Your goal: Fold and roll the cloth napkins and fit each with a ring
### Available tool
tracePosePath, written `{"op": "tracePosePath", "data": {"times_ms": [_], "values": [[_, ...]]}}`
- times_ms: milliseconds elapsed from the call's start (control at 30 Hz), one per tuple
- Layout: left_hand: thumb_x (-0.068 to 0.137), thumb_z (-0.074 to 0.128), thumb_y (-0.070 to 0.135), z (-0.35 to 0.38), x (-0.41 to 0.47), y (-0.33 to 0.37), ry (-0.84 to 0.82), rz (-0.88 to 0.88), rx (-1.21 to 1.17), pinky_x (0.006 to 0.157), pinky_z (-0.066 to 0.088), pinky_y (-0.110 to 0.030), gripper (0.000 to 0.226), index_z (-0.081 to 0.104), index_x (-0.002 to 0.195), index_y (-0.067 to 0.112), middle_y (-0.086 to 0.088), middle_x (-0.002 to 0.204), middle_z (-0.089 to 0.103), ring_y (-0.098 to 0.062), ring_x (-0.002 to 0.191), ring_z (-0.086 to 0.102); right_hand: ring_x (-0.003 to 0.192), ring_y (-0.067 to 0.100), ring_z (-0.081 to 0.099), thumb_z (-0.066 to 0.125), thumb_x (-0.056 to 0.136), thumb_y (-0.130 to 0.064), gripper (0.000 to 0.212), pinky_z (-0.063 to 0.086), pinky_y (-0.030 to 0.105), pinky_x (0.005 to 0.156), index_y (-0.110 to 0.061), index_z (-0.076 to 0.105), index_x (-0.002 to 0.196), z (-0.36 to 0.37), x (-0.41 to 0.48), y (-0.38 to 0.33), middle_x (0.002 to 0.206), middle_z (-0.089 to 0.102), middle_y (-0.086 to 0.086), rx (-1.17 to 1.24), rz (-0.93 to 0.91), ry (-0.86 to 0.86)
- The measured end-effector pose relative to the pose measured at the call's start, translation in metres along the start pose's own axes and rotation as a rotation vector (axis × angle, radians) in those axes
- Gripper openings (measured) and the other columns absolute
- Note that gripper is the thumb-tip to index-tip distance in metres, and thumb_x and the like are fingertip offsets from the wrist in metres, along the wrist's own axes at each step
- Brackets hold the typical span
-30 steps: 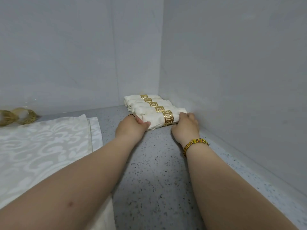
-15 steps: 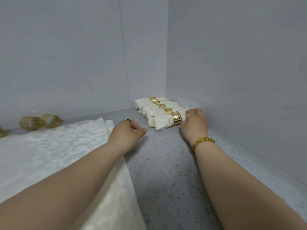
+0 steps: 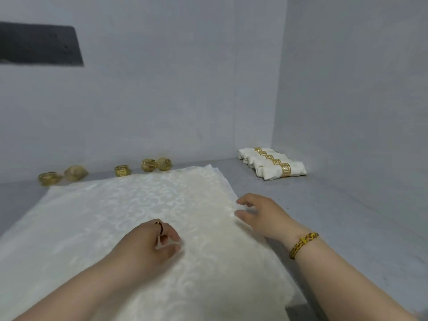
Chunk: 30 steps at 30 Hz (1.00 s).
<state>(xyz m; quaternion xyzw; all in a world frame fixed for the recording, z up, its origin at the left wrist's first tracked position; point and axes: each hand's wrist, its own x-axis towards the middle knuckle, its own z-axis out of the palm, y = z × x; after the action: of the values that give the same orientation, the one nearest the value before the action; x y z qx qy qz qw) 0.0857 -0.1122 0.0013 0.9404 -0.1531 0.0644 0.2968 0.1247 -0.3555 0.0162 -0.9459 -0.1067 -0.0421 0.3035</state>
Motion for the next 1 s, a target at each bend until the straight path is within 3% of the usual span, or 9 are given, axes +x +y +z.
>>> {"op": "tracePosePath", "data": {"times_ms": [67, 133, 267, 333, 500, 667, 767, 867, 1000], "values": [[0.068, 0.061, 0.049, -0.014, -0.024, -0.006, -0.031, 0.006, -0.026, 0.071, 0.037, -0.006, 0.005, 0.062, 0.072, 0.047, 0.017, 0.084, 0.054, 0.006, 0.09, 0.047, 0.108, 0.008, 0.05, 0.057, 0.087, -0.032, 0.032, 0.037, 0.023, 0.1, -0.019, 0.056, 0.116, 0.011, -0.02, -0.031, 0.114, 0.054, -0.007, 0.152, -0.062, -0.056], [0.059, 0.047, 0.067, -0.021, -0.053, -0.016, -0.097, 0.052, 0.089, 0.082, 0.032, -0.003, 0.026, 0.056, 0.079, 0.054, 0.033, 0.097, 0.047, 0.016, 0.099, 0.043, 0.103, 0.004, 0.05, 0.06, 0.085, -0.031, 0.031, 0.039, 0.02, 0.098, -0.02, 0.057, 0.114, 0.027, -0.045, -0.061, 0.107, 0.053, -0.012, 0.22, -0.138, -0.184], [0.025, -0.007, 0.096, -0.009, -0.101, -0.03, -0.088, 0.044, 0.266, 0.104, 0.009, -0.01, 0.125, 0.036, 0.13, 0.044, 0.034, 0.13, 0.022, 0.004, 0.132, 0.019, 0.109, 0.001, 0.046, 0.062, 0.083, -0.038, 0.042, 0.034, 0.012, 0.095, -0.025, 0.053, 0.121, 0.062, -0.083, -0.088, 0.117, 0.051, -0.014, 0.097, -0.209, -0.384], [0.021, -0.025, 0.091, -0.005, -0.111, -0.033, -0.065, 0.011, 0.254, 0.107, 0.007, -0.013, 0.136, 0.032, 0.135, 0.043, 0.025, 0.144, 0.02, 0.0, 0.137, 0.014, 0.122, -0.001, 0.035, 0.063, 0.08, -0.044, 0.051, 0.024, 0.011, 0.1, -0.029, 0.048, 0.126, 0.074, -0.095, -0.089, 0.133, 0.043, -0.013, 0.028, -0.222, -0.374], [0.024, -0.013, 0.096, -0.007, -0.119, -0.038, -0.001, 0.021, 0.115, 0.1, 0.017, -0.003, 0.126, 0.047, 0.122, 0.043, 0.031, 0.131, 0.034, 0.005, 0.127, 0.029, 0.121, -0.016, 0.011, 0.048, 0.038, -0.079, 0.095, 0.0, 0.001, 0.1, -0.037, 0.052, 0.123, 0.097, -0.118, -0.088, 0.125, 0.022, -0.038, 0.0, -0.329, -0.309], [0.023, 0.035, 0.097, -0.014, -0.13, -0.031, -0.157, 0.048, -0.126, 0.084, 0.025, 0.007, 0.074, 0.05, 0.083, 0.056, 0.043, 0.106, 0.04, 0.025, 0.105, 0.035, 0.121, -0.01, 0.027, 0.069, 0.077, -0.03, 0.016, 0.02, 0.014, 0.108, -0.04, 0.066, 0.09, 0.098, -0.121, -0.09, 0.115, 0.043, -0.033, 0.131, -0.259, -0.219], [0.022, 0.055, 0.087, -0.014, -0.132, -0.027, -0.187, 0.081, -0.094, 0.082, 0.026, 0.007, 0.065, 0.05, 0.079, 0.055, 0.044, 0.103, 0.042, 0.028, 0.102, 0.035, 0.121, -0.007, 0.03, 0.063, 0.084, -0.026, 0.017, 0.021, 0.01, 0.102, -0.026, 0.071, 0.098, 0.099, -0.119, -0.088, 0.114, 0.047, -0.027, 0.18, -0.24, -0.216], [0.04, 0.047, 0.074, -0.008, -0.131, -0.027, -0.135, 0.095, -0.053, 0.086, 0.029, 0.003, 0.04, 0.05, 0.075, 0.055, 0.043, 0.096, 0.044, 0.026, 0.098, 0.039, 0.121, -0.006, 0.03, 0.057, 0.087, -0.025, 0.019, 0.021, 0.01, 0.1, -0.02, 0.071, 0.099, 0.1, -0.118, -0.084, 0.115, 0.047, -0.026, 0.182, -0.247, -0.222], [0.049, 0.034, 0.072, -0.005, -0.13, -0.032, -0.058, 0.109, -0.052, 0.085, 0.031, 0.003, 0.063, 0.067, 0.094, 0.042, 0.043, 0.089, 0.044, 0.028, 0.097, 0.04, 0.121, -0.006, 0.029, 0.053, 0.09, -0.025, 0.022, 0.02, 0.001, 0.095, -0.015, 0.071, 0.099, 0.102, -0.118, -0.083, 0.115, 0.046, -0.025, 0.168, -0.269, -0.193]]}}
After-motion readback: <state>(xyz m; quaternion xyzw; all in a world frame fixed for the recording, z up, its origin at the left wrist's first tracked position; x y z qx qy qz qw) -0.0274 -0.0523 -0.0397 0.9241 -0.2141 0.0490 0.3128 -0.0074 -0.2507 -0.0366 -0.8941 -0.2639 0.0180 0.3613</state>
